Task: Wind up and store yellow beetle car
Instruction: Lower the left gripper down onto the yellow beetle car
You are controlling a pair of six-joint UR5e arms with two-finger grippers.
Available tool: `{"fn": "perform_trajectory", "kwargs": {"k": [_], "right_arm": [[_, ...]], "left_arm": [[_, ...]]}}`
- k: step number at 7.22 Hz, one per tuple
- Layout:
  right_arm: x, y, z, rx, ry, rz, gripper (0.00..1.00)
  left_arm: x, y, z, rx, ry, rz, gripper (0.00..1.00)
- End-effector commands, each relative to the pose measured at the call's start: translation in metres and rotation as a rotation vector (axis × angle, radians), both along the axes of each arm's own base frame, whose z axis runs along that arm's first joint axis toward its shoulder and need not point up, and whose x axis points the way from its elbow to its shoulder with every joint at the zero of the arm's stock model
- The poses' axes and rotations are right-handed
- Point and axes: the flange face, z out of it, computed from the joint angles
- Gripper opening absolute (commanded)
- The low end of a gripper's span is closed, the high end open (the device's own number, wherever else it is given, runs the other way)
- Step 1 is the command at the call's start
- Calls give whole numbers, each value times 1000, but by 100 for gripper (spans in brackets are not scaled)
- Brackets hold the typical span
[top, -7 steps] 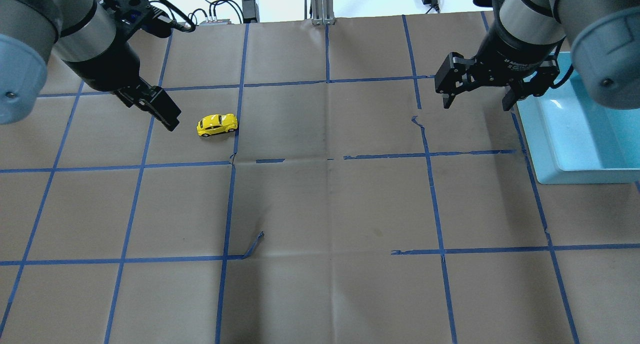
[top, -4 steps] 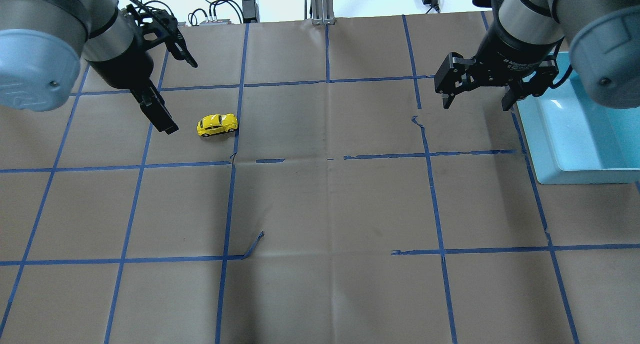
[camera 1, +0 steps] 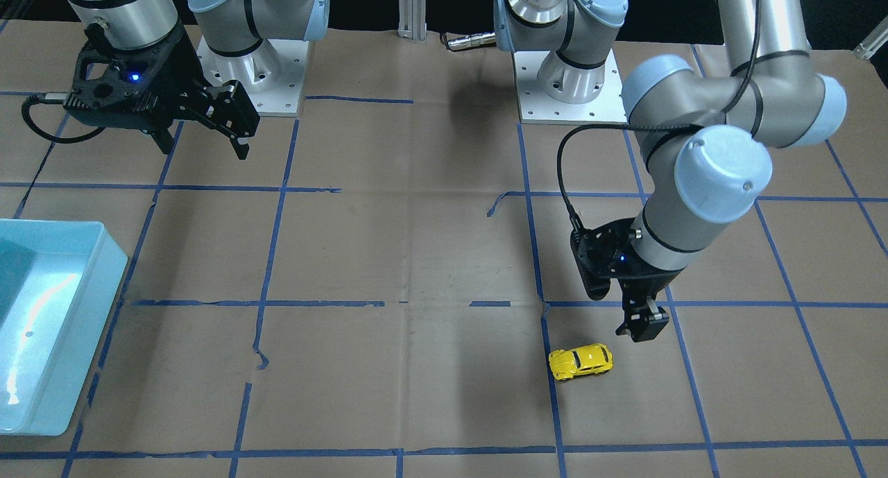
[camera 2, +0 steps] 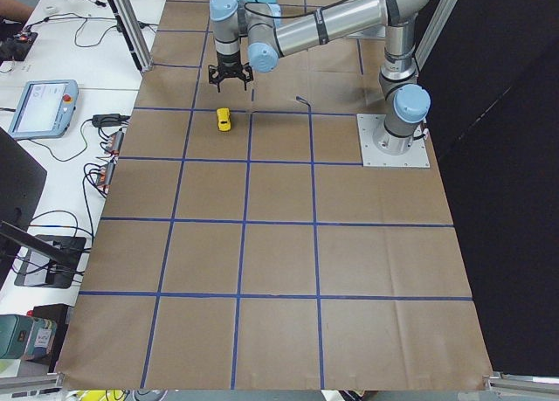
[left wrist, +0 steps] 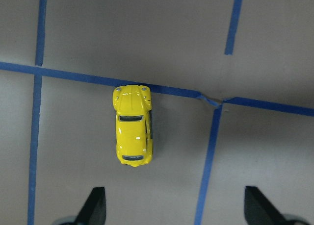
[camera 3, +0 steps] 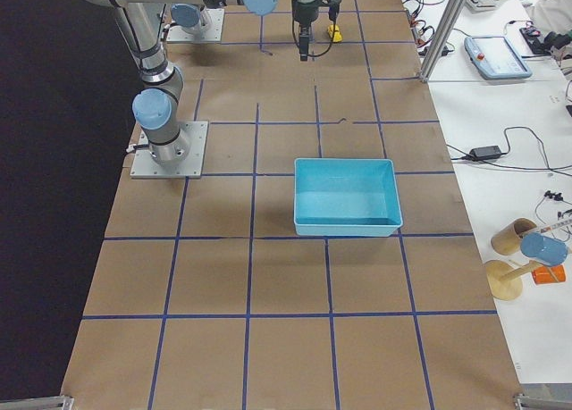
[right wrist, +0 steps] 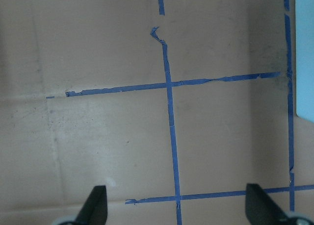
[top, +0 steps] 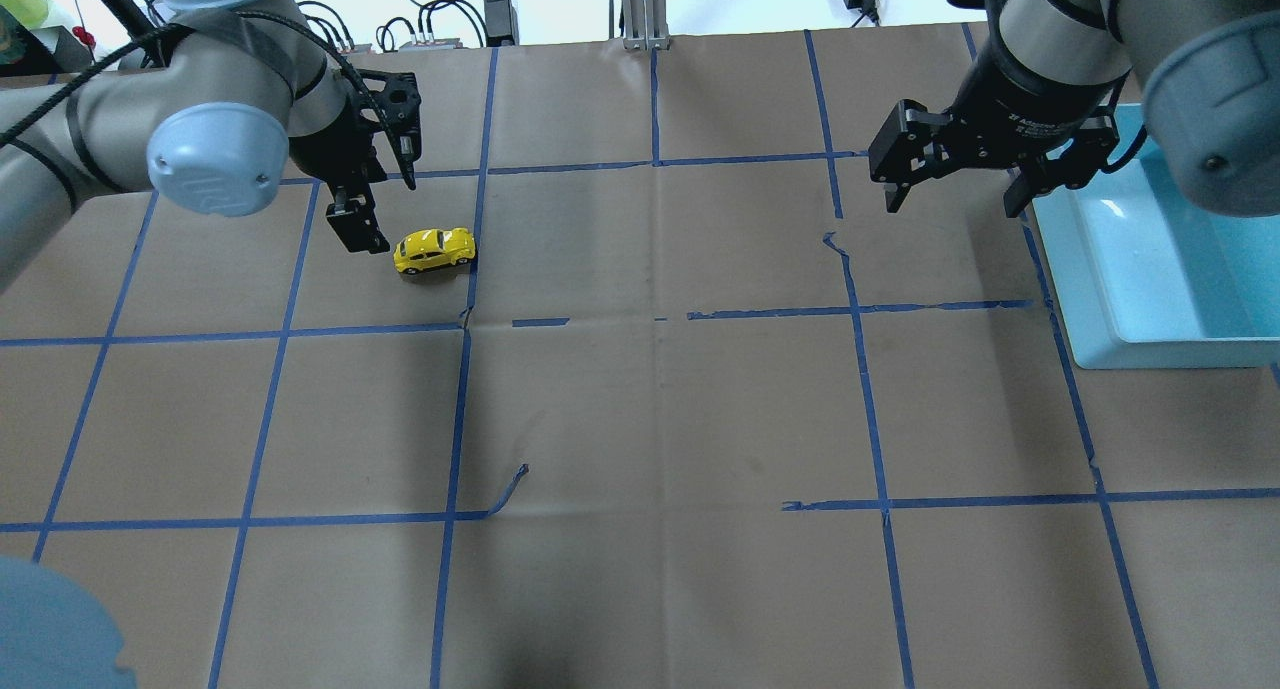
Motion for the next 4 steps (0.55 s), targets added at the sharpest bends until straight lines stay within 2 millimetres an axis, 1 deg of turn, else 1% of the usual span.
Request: {"fn": "perform_trajectory", "kwargs": {"k": [1, 3, 4], "right_arm": [[0, -3, 0, -1, 0, 2, 100], [-1, -4, 0, -1, 2, 5, 100], [-1, -4, 0, -1, 2, 6, 100]], "left_arm": [[3, -30, -54, 7, 1, -41, 97], [4, -40, -84, 4, 2, -32, 97], [4, -41, -94, 16, 3, -31, 97]]}}
